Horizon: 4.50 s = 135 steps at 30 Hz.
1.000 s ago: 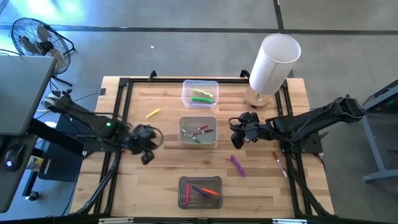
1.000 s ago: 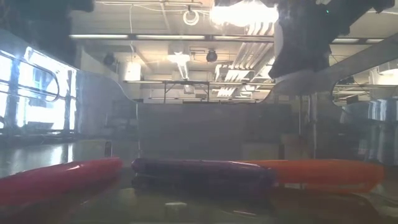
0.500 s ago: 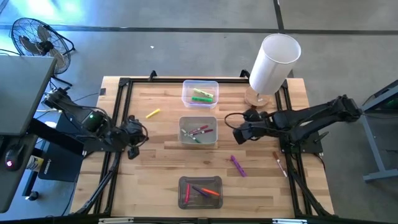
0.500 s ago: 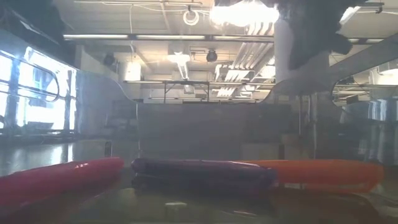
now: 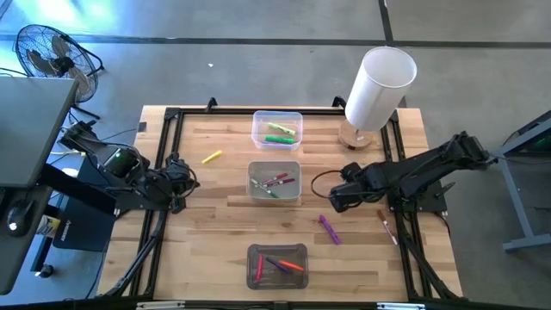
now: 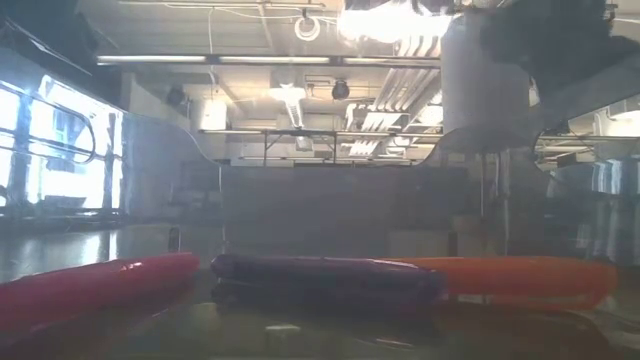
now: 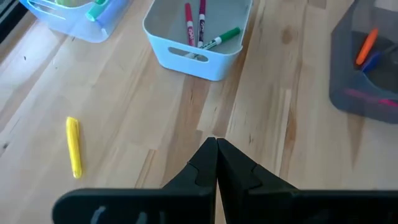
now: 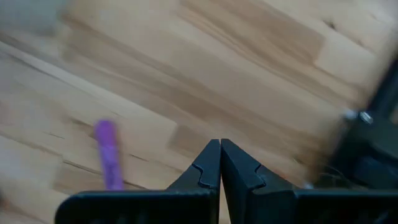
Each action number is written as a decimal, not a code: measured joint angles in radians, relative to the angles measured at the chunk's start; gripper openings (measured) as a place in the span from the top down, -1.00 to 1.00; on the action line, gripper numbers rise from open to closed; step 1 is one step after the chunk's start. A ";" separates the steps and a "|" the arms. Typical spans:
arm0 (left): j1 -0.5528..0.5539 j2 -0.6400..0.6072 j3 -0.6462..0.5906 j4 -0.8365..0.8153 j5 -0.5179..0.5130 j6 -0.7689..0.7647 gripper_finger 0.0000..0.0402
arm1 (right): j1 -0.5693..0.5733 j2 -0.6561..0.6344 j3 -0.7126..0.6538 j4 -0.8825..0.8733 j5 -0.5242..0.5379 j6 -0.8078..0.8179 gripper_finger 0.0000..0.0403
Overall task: Pick & Place Markers
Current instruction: Put the brown marker into the gray bin
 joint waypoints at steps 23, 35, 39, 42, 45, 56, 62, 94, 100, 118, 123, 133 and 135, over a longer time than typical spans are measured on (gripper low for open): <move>0.000 -0.030 0.000 -0.022 -0.046 -0.061 1.00 | -0.005 -0.026 -0.334 0.042 -0.328 0.058 0.86; 0.000 -0.029 0.000 -0.020 -0.053 -0.149 1.00 | 0.008 -0.026 -0.520 0.258 -0.478 0.059 0.39; 0.000 -0.029 0.000 -0.018 -0.052 -0.170 1.00 | 0.044 -0.025 -0.552 0.305 -0.496 0.057 0.36; 0.000 -0.029 0.000 -0.009 -0.052 -0.170 1.00 | 0.082 -0.025 -0.598 0.370 -0.557 0.086 0.38; 0.000 -0.029 0.000 -0.008 -0.052 -0.170 1.00 | 0.131 -0.031 -0.640 0.459 -0.594 0.133 0.42; 0.000 -0.029 0.000 -0.012 -0.061 -0.167 1.00 | 0.184 -0.023 -0.557 0.481 -0.550 0.213 0.64; 0.000 -0.029 0.000 -0.012 -0.064 -0.166 1.00 | 0.201 -0.023 -0.509 0.483 -0.530 0.219 0.71; 0.000 -0.029 0.000 -0.013 -0.062 -0.131 1.00 | 0.330 -0.030 -0.643 0.339 -0.604 0.637 1.00; 0.000 -0.029 0.000 -0.014 -0.060 -0.131 1.00 | 0.331 -0.024 -0.617 0.336 -0.549 0.614 1.00; 0.000 -0.029 0.000 -0.014 -0.066 -0.067 1.00 | 0.337 -0.023 -0.353 0.157 -0.378 0.639 0.99; 0.000 -0.029 0.000 -0.014 -0.068 -0.067 1.00 | 0.337 -0.024 -0.392 0.224 -0.405 0.730 0.87; 0.000 -0.029 0.000 -0.014 -0.067 -0.064 1.00 | 0.321 -0.024 -0.474 0.412 -0.335 0.768 0.29; 0.000 -0.029 0.000 -0.014 -0.066 -0.060 1.00 | 0.306 -0.024 -0.480 0.428 -0.320 0.761 0.21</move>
